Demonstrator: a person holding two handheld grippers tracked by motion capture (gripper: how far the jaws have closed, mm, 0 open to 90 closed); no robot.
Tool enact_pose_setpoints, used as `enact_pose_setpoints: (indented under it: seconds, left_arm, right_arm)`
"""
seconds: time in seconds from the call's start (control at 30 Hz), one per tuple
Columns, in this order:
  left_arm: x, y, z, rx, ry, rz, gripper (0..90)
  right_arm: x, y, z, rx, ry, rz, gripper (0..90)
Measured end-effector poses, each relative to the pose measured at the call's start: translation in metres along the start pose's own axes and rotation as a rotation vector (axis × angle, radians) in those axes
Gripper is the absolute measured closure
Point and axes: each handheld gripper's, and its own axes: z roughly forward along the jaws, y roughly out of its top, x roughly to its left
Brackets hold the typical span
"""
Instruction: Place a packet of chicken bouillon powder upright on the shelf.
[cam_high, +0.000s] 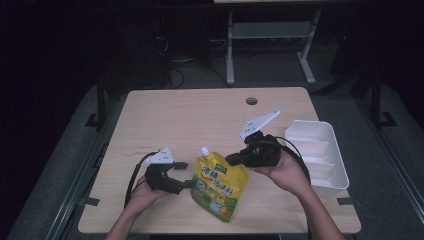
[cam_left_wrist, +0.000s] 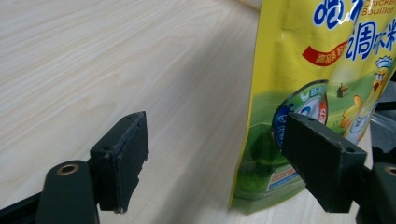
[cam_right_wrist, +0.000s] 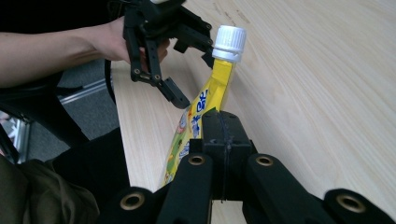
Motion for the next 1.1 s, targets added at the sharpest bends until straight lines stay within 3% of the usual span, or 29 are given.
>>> enact_pose_setpoints:
  seconds: [0.1, 0.27, 0.37, 0.5, 0.63, 0.73, 1.03, 1.1]
  left_arm:
    - [0.001, 0.000, 0.000, -0.007, -0.024, -0.007, 23.1]
    - [0.001, 0.000, 0.000, -0.024, -0.107, -0.016, 29.5]
    - [0.000, 0.000, 0.000, -0.024, -0.124, -0.010, 33.6]
    - [-0.003, 0.000, -0.001, -0.033, -0.176, 0.022, 49.2]
    - [-0.008, 0.001, -0.003, -0.025, -0.158, 0.067, 62.9]
    - [-0.008, 0.001, -0.003, -0.018, -0.180, 0.061, 73.4]
    - [-0.010, 0.001, -0.002, -0.016, -0.177, 0.076, 83.0]
    - [-0.011, 0.001, -0.003, -0.019, -0.170, 0.084, 84.8]
  right_arm:
    - [0.003, 0.003, 0.000, 0.000, 0.003, -0.021, 90.0]
    - [0.004, 0.007, 0.002, -0.006, 0.007, -0.036, 90.0]
    - [0.005, 0.010, 0.003, -0.013, 0.013, -0.047, 90.0]
    - [0.004, 0.012, 0.005, -0.014, 0.007, -0.052, 90.0]
    - [-0.001, 0.012, 0.005, -0.021, 0.003, -0.037, 90.0]
    - [-0.003, 0.010, 0.006, -0.028, 0.000, -0.031, 89.9]
    - [-0.012, 0.006, 0.006, -0.060, 0.001, -0.014, 88.9]
    - [-0.013, 0.004, 0.006, -0.063, 0.001, -0.011, 80.3]
